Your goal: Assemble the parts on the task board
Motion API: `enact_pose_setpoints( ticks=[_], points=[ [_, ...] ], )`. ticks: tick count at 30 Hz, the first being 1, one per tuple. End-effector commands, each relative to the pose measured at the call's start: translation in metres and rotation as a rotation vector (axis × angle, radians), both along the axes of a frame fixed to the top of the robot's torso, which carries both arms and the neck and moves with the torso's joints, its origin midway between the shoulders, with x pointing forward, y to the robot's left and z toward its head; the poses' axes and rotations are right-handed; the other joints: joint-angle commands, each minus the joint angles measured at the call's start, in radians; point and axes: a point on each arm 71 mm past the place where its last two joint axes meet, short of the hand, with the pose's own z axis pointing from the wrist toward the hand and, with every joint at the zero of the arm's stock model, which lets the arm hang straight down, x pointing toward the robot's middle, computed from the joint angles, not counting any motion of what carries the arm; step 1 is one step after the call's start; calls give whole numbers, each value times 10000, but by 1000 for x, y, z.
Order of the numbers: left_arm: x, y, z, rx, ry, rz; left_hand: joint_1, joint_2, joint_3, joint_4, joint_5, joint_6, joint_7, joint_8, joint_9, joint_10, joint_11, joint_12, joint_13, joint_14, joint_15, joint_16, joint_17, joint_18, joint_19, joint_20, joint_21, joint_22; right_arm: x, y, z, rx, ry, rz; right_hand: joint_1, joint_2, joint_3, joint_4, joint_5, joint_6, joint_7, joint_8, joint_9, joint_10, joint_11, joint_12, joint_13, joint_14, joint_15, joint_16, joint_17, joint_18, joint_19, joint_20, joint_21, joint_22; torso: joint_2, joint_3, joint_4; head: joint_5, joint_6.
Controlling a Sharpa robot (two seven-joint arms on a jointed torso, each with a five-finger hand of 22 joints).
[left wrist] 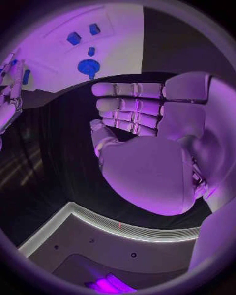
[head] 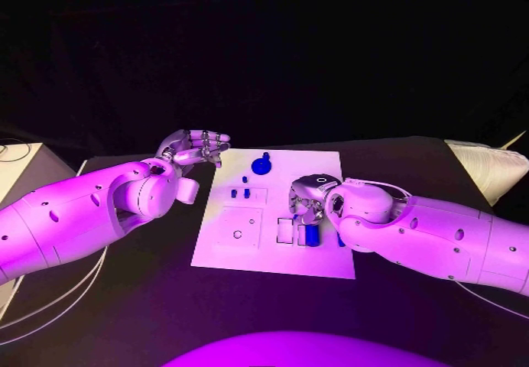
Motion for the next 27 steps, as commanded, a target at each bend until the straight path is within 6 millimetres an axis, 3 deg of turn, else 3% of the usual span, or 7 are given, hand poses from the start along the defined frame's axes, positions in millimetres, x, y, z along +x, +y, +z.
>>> enact_pose_setpoints(
  ticks=[1, 10, 21, 27],
  points=[
    [0, -2, 1, -45, -38, -74, 1, 58, 10, -51, 5, -61, 24, 34, 10, -83, -15, 30, -13, 50, 25, -69, -10, 165, 10, 4, -58, -13, 1, 0, 0, -170, -212, 22, -81, 4, -85, 7, -52, -74, 7, -43, -13, 1044, -20, 21, 2634, 1030, 7, 55, 2579, -109, 802, 31, 32, 2034, -2, -6, -5, 6, -22],
    [-1, -1, 1, -29, -22, -75, 1, 58, 10, -51, 5, -61, 24, 34, 10, -83, -15, 30, -13, 50, 25, -69, -10, 165, 10, 4, -58, -13, 1, 0, -2, -298, -142, 61, -92, 4, -128, 34, -50, -75, 8, -40, -14, 1044, -13, 21, 2634, 1032, 16, 58, 2585, -108, 801, 38, 29, 2034, -4, -2, -9, 18, -39],
    [-1, -1, 1, -3, -6, -79, 1, 58, 10, -51, 5, -61, 24, 34, 10, -83, -15, 30, -13, 50, 25, -69, -10, 165, 10, 4, -58, -13, 0, 2, -3, -384, -133, 174, 154, 190, -33, -4, 136, 41, -32, 41, 7, 1044, -44, 21, 2634, 1029, -7, 52, 2572, -105, 795, 40, 25, 2041, -1, -2, -8, 16, -53],
    [-1, 0, 1, 12, 5, -81, 1, 58, 10, -51, 5, -61, 24, 34, 10, -83, -15, 30, -13, 50, 25, -69, -10, 165, 10, 4, -58, -13, 0, 3, -3, -410, -145, 254, 290, 290, 196, -87, 862, 164, -78, 149, 37, 1044, -89, 21, 2634, 1028, -57, 52, 2572, -105, 793, 3, 31, 2055, -5, 1, -11, 13, -56]
  ],
)
